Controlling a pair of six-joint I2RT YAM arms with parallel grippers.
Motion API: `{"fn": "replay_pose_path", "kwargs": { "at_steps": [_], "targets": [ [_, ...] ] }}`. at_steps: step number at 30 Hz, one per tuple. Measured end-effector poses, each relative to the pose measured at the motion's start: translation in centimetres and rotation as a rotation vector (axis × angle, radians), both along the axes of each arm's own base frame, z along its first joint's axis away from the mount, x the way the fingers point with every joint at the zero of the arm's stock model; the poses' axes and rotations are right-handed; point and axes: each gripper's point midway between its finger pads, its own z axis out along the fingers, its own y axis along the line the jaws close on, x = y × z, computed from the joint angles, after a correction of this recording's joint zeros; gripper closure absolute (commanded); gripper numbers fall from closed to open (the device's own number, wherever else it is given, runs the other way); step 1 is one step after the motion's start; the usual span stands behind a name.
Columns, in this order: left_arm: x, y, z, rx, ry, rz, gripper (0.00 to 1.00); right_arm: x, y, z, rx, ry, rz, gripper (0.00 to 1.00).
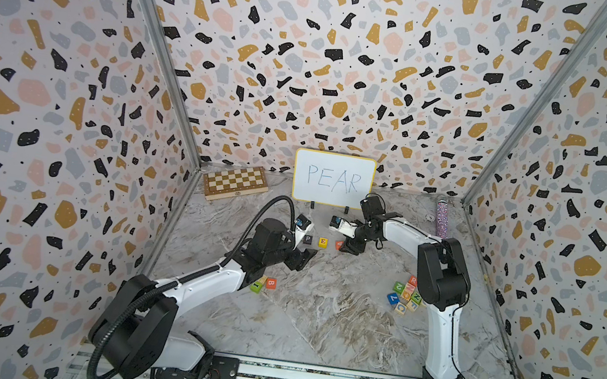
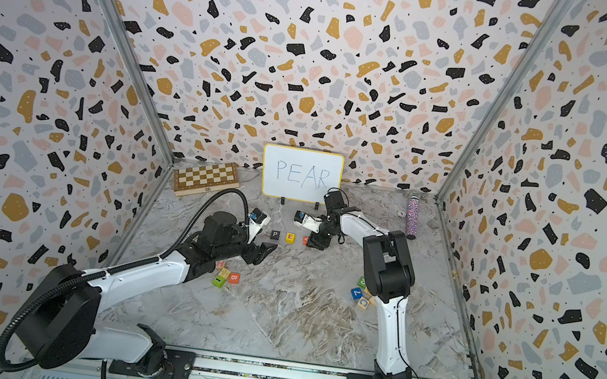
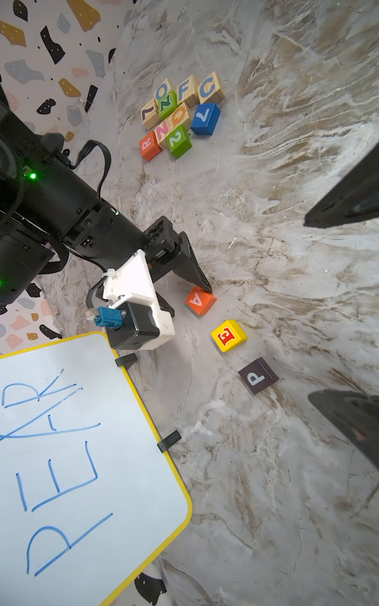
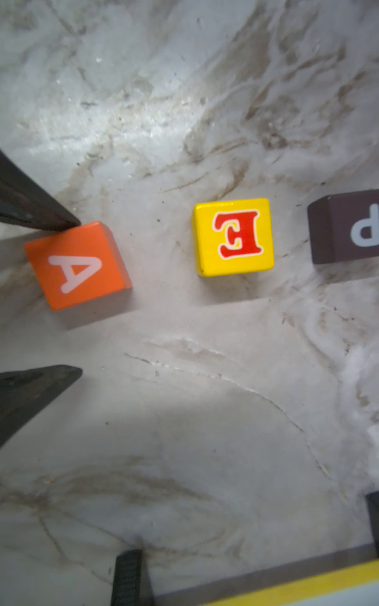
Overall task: Spell the uppercase word “pear” with letter blocks
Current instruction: Pick up the letter block from the center of the board.
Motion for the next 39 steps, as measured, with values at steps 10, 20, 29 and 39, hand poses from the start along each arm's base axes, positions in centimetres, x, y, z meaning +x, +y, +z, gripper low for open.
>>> {"fn": "replay_pose_path", "kwargs": {
  "at_steps": [10,20,29,39],
  "targets": [
    [-0.1,0.0,0.0,-0.001,0.004,-0.004,0.23,-1.1,0.7,-0.3,0.063,0.083,0.025,0.38],
    [-0.2,0.0,-0.2,0.003,0.012,-0.006,0.23,-0.7,1.2,-0.3,0.077,0.093,0.032,0.56],
    [-0.2,0.0,-0.3,0.005,0.017,-0.005,0.24,-0.9,1.2,-0.3,0.081,0.102,0.036,0.75],
    [-0.2,0.0,-0.1,-0.002,0.028,0.002,0.24,-0.4,1.5,0.1,0.117,0.171,-0.098,0.87]
  ]
}}
